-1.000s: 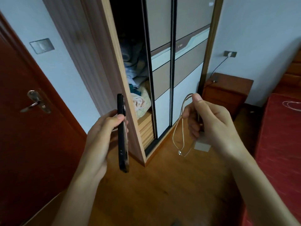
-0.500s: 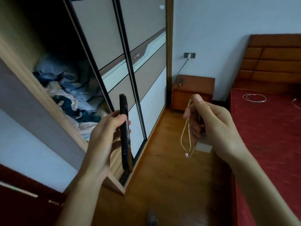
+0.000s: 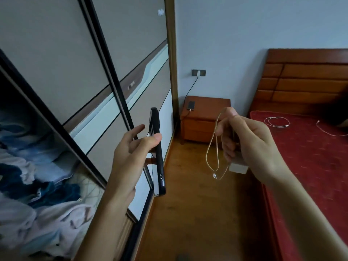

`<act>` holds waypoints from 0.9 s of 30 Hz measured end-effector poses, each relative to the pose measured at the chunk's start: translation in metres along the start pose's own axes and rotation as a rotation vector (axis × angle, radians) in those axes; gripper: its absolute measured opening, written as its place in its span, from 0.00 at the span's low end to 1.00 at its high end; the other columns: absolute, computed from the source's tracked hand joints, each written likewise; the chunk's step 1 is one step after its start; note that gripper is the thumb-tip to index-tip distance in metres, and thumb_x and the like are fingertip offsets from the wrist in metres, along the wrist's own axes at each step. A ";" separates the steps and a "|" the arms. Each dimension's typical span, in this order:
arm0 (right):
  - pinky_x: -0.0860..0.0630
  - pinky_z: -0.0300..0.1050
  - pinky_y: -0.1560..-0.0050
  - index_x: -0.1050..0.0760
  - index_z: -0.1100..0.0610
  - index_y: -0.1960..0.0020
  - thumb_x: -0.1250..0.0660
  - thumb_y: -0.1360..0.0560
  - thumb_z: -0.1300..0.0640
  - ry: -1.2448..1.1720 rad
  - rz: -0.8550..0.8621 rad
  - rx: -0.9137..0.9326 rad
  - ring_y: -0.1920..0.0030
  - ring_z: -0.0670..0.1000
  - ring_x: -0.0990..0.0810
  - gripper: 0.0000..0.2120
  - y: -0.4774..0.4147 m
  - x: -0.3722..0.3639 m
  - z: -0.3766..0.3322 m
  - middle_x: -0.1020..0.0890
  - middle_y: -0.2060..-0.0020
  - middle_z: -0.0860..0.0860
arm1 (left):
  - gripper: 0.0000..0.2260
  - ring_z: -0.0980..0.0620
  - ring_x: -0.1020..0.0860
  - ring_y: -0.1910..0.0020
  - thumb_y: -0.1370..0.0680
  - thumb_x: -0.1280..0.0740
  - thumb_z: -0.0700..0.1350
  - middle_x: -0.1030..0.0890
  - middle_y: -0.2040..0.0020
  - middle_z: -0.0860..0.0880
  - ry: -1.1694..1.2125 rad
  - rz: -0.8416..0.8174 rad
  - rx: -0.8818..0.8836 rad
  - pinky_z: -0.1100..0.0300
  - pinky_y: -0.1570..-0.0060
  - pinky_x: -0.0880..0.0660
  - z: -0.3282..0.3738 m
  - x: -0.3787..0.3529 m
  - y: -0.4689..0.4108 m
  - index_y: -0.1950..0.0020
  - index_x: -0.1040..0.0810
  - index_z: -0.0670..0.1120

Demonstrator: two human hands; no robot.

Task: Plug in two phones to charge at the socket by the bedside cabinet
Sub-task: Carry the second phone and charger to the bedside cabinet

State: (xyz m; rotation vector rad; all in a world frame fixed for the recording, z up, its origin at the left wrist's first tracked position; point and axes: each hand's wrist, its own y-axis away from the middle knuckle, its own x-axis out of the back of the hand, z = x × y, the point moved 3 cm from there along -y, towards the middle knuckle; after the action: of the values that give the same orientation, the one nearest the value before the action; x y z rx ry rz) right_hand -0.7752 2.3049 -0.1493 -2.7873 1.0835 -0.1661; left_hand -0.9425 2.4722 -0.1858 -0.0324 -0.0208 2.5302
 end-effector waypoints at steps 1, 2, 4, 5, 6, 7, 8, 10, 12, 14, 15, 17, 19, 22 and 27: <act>0.33 0.44 0.75 0.21 0.54 0.64 0.43 0.18 0.42 -0.005 0.006 -0.007 0.76 0.50 0.32 0.24 -0.014 -0.001 0.003 0.30 0.76 0.49 | 0.28 0.55 0.15 0.53 0.31 0.28 0.53 0.13 0.54 0.51 0.005 -0.007 0.007 0.66 0.62 0.20 -0.001 -0.002 -0.017 0.31 0.24 0.49; 0.33 0.44 0.75 0.21 0.54 0.64 0.43 0.18 0.42 -0.009 0.014 -0.016 0.76 0.50 0.32 0.24 -0.028 -0.001 0.006 0.30 0.76 0.49 | 0.28 0.56 0.15 0.54 0.31 0.28 0.53 0.13 0.54 0.51 0.007 -0.009 0.017 0.66 0.63 0.21 -0.001 -0.004 -0.032 0.31 0.24 0.49; 0.34 0.43 0.76 0.22 0.55 0.64 0.44 0.17 0.42 -0.010 0.030 -0.019 0.76 0.49 0.32 0.24 -0.055 0.001 0.012 0.30 0.76 0.49 | 0.29 0.55 0.15 0.54 0.31 0.29 0.54 0.13 0.54 0.50 0.004 -0.025 0.040 0.63 0.61 0.20 -0.004 -0.009 -0.061 0.31 0.24 0.48; 0.34 0.42 0.76 0.22 0.55 0.64 0.44 0.17 0.42 -0.009 0.037 -0.020 0.76 0.49 0.32 0.24 -0.067 0.003 0.015 0.30 0.76 0.49 | 0.29 0.54 0.15 0.54 0.31 0.29 0.54 0.13 0.54 0.49 -0.001 -0.041 0.054 0.61 0.59 0.20 -0.006 -0.012 -0.075 0.31 0.24 0.48; 0.33 0.42 0.76 0.22 0.55 0.64 0.44 0.17 0.43 -0.011 0.047 -0.022 0.76 0.49 0.32 0.24 -0.079 0.004 0.019 0.30 0.76 0.49 | 0.29 0.53 0.15 0.54 0.31 0.29 0.55 0.13 0.54 0.49 -0.007 -0.056 0.062 0.58 0.58 0.20 -0.008 -0.015 -0.089 0.31 0.24 0.47; 0.33 0.42 0.76 0.22 0.55 0.63 0.44 0.17 0.43 -0.014 0.057 -0.025 0.76 0.49 0.32 0.24 -0.091 0.007 0.023 0.30 0.76 0.49 | 0.29 0.53 0.16 0.54 0.31 0.29 0.55 0.13 0.54 0.49 -0.017 -0.068 0.066 0.57 0.57 0.21 -0.010 -0.019 -0.104 0.31 0.24 0.47; 0.33 0.43 0.76 0.22 0.55 0.63 0.44 0.17 0.43 -0.017 0.067 -0.028 0.76 0.49 0.32 0.24 -0.102 0.009 0.027 0.30 0.76 0.48 | 0.29 0.53 0.16 0.54 0.31 0.30 0.56 0.13 0.54 0.49 -0.028 -0.077 0.069 0.58 0.58 0.21 -0.012 -0.023 -0.118 0.31 0.24 0.47; 0.33 0.45 0.76 0.22 0.55 0.63 0.44 0.17 0.43 -0.015 0.077 -0.031 0.76 0.49 0.32 0.24 -0.127 0.015 0.035 0.30 0.76 0.48 | 0.29 0.53 0.16 0.54 0.31 0.30 0.56 0.14 0.53 0.49 -0.046 -0.091 0.076 0.62 0.61 0.21 -0.017 -0.032 -0.146 0.31 0.24 0.47; 0.33 0.44 0.75 0.22 0.55 0.63 0.44 0.17 0.43 -0.010 0.082 -0.031 0.76 0.50 0.32 0.24 -0.152 0.022 0.045 0.30 0.76 0.48 | 0.30 0.52 0.16 0.52 0.31 0.31 0.57 0.14 0.52 0.48 -0.066 -0.105 0.081 0.63 0.63 0.21 -0.021 -0.045 -0.174 0.31 0.24 0.48; 0.32 0.44 0.75 0.21 0.56 0.62 0.44 0.17 0.44 -0.010 0.085 -0.033 0.76 0.50 0.31 0.24 -0.180 0.033 0.054 0.29 0.76 0.48 | 0.30 0.49 0.16 0.49 0.31 0.31 0.58 0.15 0.51 0.48 -0.080 -0.115 0.086 0.62 0.61 0.21 -0.025 -0.059 -0.203 0.31 0.24 0.48; 0.32 0.44 0.75 0.21 0.56 0.62 0.44 0.17 0.44 -0.010 0.084 -0.034 0.76 0.50 0.31 0.24 -0.195 0.038 0.059 0.29 0.76 0.48 | 0.30 0.49 0.16 0.49 0.31 0.31 0.58 0.15 0.51 0.48 -0.084 -0.115 0.087 0.61 0.60 0.21 -0.027 -0.068 -0.218 0.31 0.24 0.48; 0.32 0.46 0.75 0.21 0.55 0.63 0.44 0.17 0.43 -0.007 0.084 -0.030 0.76 0.50 0.31 0.24 -0.227 0.052 0.067 0.29 0.76 0.48 | 0.30 0.51 0.17 0.50 0.31 0.32 0.58 0.15 0.52 0.49 -0.092 -0.117 0.087 0.63 0.61 0.21 -0.029 -0.087 -0.249 0.31 0.24 0.47; 0.31 0.45 0.75 0.21 0.54 0.63 0.44 0.17 0.43 -0.007 0.084 -0.017 0.76 0.50 0.30 0.24 -0.261 0.068 0.074 0.29 0.76 0.48 | 0.31 0.51 0.17 0.50 0.31 0.32 0.58 0.16 0.53 0.48 -0.104 -0.121 0.087 0.61 0.59 0.20 -0.029 -0.109 -0.281 0.31 0.24 0.46; 0.31 0.45 0.75 0.21 0.54 0.63 0.44 0.17 0.43 -0.009 0.087 -0.009 0.76 0.49 0.30 0.24 -0.319 0.096 0.082 0.29 0.76 0.49 | 0.31 0.47 0.17 0.47 0.32 0.31 0.58 0.16 0.50 0.46 -0.102 -0.114 0.085 0.53 0.52 0.19 -0.024 -0.146 -0.335 0.31 0.24 0.46; 0.29 0.43 0.75 0.21 0.54 0.64 0.44 0.17 0.44 -0.018 0.074 0.020 0.76 0.49 0.30 0.24 -0.412 0.144 0.086 0.28 0.76 0.49 | 0.33 0.47 0.18 0.44 0.35 0.30 0.60 0.16 0.43 0.46 -0.089 -0.085 0.071 0.54 0.51 0.21 -0.011 -0.206 -0.423 0.32 0.23 0.52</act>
State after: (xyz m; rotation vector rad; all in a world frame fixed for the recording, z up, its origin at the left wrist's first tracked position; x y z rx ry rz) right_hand -0.3840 2.5162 -0.1541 -2.7213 1.1723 -0.1428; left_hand -0.5316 2.7003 -0.1833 0.1065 0.0311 2.4439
